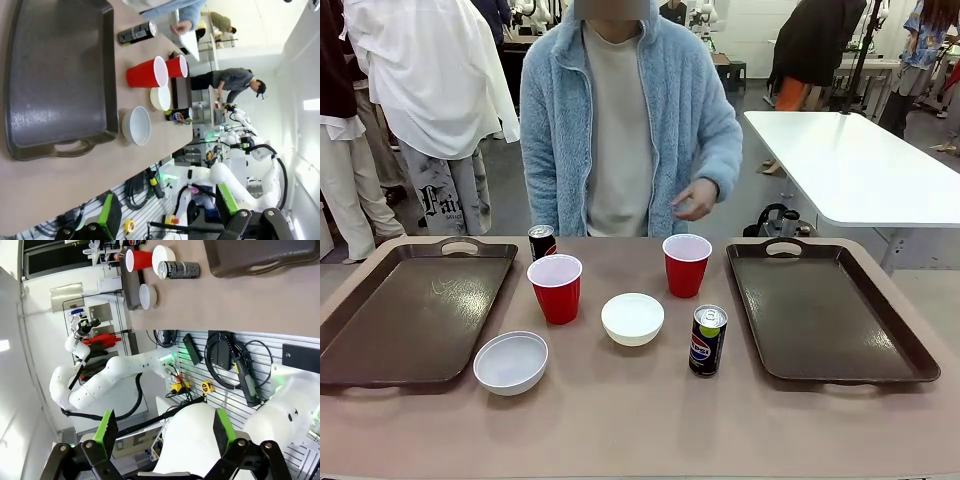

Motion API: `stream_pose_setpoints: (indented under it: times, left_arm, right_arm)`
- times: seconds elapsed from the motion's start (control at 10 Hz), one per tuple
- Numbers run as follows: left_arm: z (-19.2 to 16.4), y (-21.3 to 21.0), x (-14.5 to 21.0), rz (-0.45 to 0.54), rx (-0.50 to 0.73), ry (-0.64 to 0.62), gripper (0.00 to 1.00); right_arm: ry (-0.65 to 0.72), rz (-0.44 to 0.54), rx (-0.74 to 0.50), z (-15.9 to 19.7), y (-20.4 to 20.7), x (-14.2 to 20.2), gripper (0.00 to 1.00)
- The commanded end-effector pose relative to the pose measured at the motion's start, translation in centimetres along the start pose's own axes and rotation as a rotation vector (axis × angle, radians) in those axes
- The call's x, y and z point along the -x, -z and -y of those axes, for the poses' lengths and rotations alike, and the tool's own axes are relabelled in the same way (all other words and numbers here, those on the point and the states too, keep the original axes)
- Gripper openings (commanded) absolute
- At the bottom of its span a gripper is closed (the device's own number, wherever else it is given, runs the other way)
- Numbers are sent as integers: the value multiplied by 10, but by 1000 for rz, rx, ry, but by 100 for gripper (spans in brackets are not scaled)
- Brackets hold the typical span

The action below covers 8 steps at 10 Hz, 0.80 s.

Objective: Prepare tableware on both trays.
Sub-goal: Pick up a Picnic Bowl from the table and place it on a Handle tray.

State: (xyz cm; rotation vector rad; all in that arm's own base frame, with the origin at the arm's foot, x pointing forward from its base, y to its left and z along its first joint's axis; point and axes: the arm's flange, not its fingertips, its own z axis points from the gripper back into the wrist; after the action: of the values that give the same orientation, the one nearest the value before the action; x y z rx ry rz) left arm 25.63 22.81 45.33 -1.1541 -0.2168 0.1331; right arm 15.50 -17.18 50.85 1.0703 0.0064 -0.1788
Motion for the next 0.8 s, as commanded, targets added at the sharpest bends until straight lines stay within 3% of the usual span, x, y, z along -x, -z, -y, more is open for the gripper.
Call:
stream_pose_setpoints:
  times: [0.0, 0.7]
  left_arm:
    - [-1, -1, -1, 14, 10, -11, 100]
    - [-1, -1, -1, 14, 10, -11, 100]
  right_arm:
    - [16, -10, -6, 1, 1, 0, 100]
    - [16, -10, -6, 1, 1, 0, 100]
